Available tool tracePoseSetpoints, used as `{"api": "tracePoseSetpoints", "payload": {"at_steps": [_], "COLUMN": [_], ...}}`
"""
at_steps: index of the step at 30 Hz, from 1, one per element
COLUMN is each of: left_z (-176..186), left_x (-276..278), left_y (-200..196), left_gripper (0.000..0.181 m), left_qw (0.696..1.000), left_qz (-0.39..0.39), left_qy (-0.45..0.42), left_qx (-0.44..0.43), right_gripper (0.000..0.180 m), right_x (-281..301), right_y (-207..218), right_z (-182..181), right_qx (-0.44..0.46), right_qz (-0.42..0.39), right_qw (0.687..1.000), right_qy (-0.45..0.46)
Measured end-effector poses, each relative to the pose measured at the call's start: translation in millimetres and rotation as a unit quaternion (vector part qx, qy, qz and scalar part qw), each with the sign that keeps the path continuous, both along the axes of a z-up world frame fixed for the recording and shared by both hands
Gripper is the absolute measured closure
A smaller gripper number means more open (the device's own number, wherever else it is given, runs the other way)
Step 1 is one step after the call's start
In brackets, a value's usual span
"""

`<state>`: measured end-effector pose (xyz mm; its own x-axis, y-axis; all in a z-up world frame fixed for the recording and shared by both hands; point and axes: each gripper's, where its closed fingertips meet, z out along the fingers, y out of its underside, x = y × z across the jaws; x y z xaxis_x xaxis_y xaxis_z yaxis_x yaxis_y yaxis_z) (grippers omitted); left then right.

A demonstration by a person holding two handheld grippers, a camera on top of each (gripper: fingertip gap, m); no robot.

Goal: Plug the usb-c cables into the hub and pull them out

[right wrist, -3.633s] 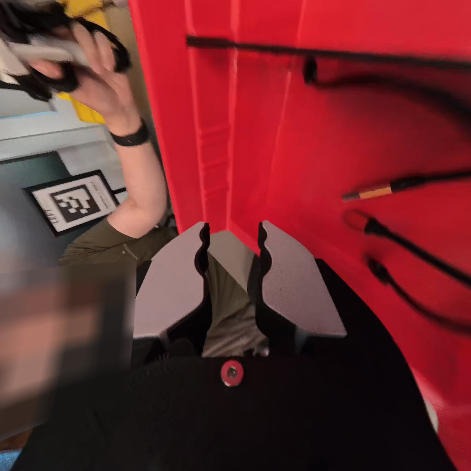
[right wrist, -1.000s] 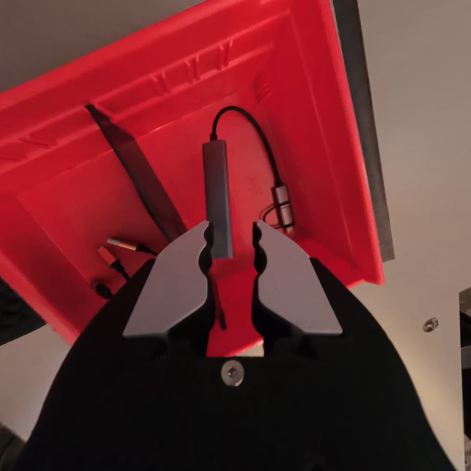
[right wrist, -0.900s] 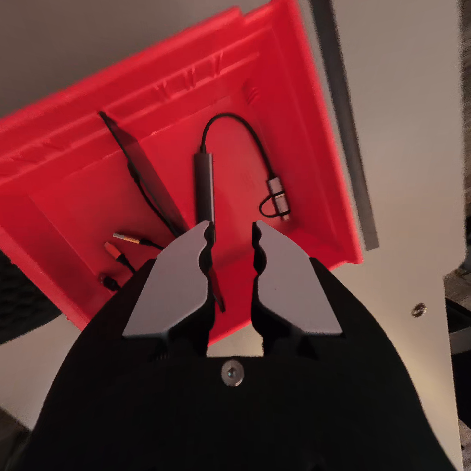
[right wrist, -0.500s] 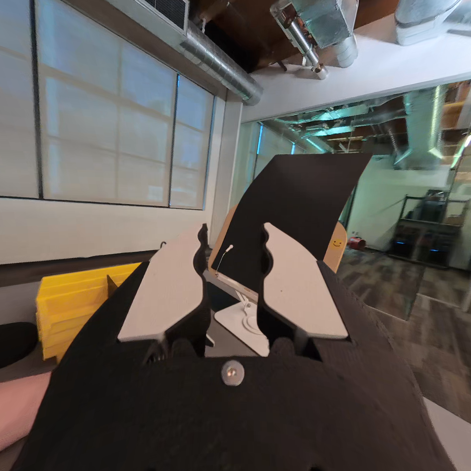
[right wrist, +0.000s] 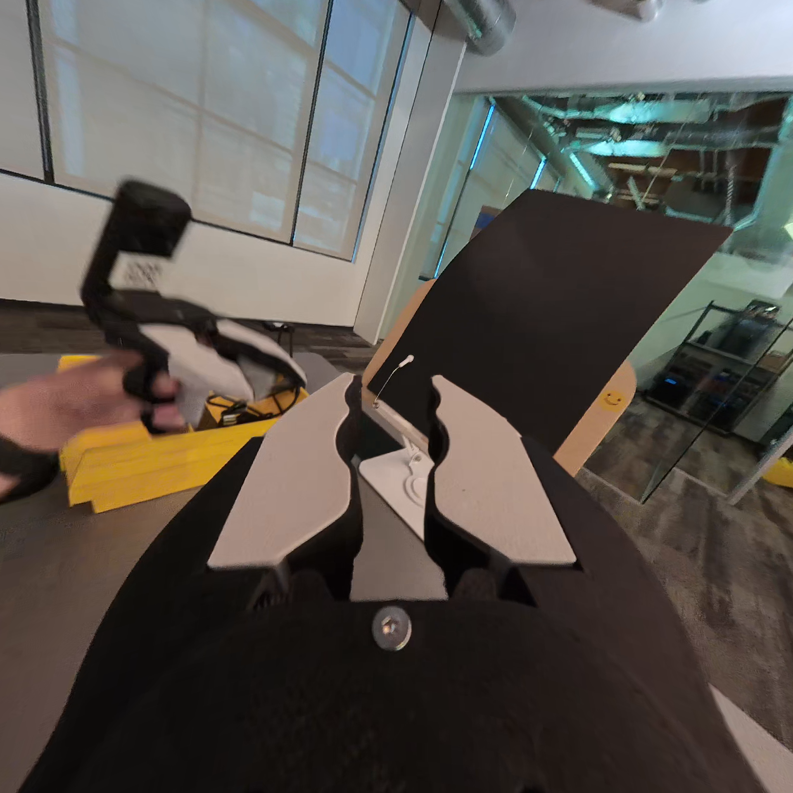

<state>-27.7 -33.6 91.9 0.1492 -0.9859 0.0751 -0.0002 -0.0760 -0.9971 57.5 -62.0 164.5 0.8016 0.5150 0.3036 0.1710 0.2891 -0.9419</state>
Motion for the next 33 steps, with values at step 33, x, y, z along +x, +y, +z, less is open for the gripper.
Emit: {"api": "tracePoseSetpoints", "payload": {"at_steps": [33], "left_z": [-163], "left_x": [-209], "left_y": [241], "left_gripper": [0.143], "left_qw": [0.825], "left_qz": [0.157], "left_qy": [0.524], "left_qx": [0.145], "right_gripper": [0.151], "right_x": [-15], "right_y": [43], "right_z": [-44], "right_qx": [-0.044], "right_qz": [-0.040], "right_qw": [0.991], "right_qy": [-0.119]}}
